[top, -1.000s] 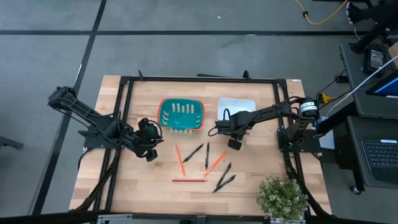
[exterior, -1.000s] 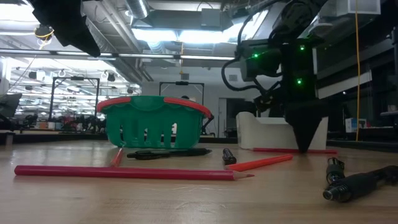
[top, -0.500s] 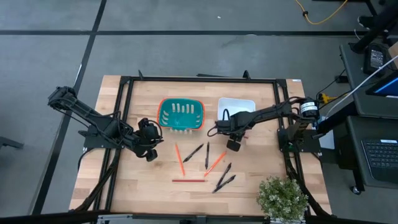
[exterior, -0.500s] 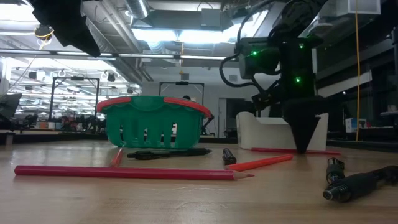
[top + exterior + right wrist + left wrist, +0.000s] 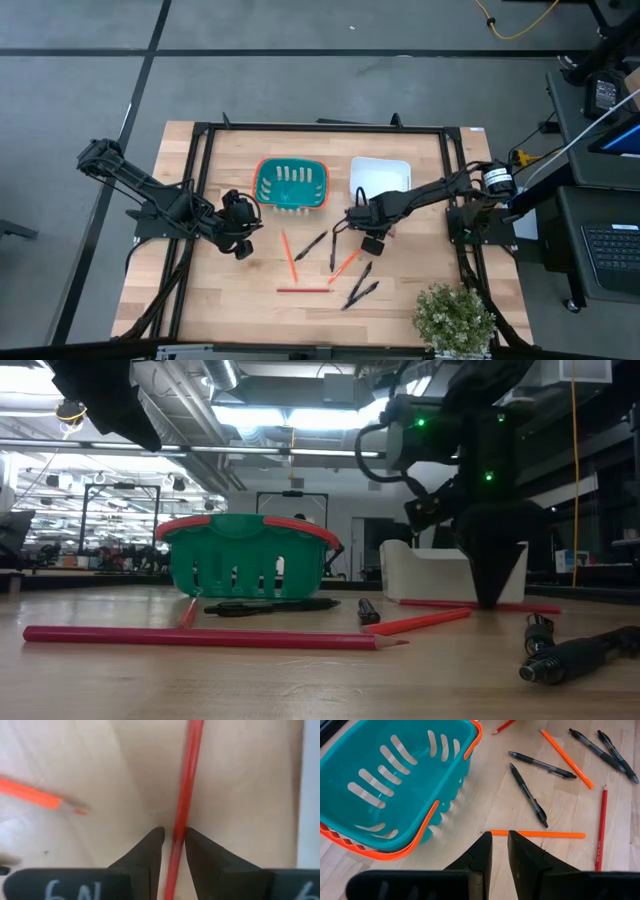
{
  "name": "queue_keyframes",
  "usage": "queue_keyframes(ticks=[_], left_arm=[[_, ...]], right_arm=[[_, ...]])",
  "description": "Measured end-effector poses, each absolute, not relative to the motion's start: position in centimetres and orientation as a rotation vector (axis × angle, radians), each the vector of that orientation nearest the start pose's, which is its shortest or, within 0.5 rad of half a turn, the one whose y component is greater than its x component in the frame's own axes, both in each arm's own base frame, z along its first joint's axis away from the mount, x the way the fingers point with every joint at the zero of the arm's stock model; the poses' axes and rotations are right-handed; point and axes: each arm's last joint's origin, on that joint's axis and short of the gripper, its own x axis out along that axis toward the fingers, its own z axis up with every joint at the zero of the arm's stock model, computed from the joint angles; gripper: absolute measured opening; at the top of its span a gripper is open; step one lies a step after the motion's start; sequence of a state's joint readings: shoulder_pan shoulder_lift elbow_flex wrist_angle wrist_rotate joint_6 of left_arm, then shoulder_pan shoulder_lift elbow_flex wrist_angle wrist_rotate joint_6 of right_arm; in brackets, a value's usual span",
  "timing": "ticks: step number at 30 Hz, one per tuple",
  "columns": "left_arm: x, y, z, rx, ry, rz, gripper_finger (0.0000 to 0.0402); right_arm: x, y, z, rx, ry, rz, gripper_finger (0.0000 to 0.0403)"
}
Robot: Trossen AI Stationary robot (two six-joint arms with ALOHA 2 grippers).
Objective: Sort pens & pencils
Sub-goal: Put the top red pencil into the blue bin
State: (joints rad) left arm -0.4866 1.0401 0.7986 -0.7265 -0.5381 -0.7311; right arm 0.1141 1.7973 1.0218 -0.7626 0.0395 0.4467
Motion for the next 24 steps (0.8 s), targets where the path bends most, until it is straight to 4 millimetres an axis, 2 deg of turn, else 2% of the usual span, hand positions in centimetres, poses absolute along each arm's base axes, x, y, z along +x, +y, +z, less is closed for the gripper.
queue_keyframes(ticks=[8, 16, 24], left_arm=[[17.6, -7.6, 25.5, -0.214, 0.764, 0.344, 0.0056], [17.6, -7.6, 25.5, -0.214, 0.764, 0.343, 0.0056], [17.6, -7.6, 25.5, -0.214, 0.764, 0.343, 0.0056]], right_arm=[[29.7, 4.5, 13.5, 0.250, 1.501, -0.283, 0.0090], [29.7, 4.5, 13.5, 0.253, 1.500, -0.282, 0.0089], [29.8, 4.5, 13.5, 0.253, 1.499, -0.280, 0.0030]])
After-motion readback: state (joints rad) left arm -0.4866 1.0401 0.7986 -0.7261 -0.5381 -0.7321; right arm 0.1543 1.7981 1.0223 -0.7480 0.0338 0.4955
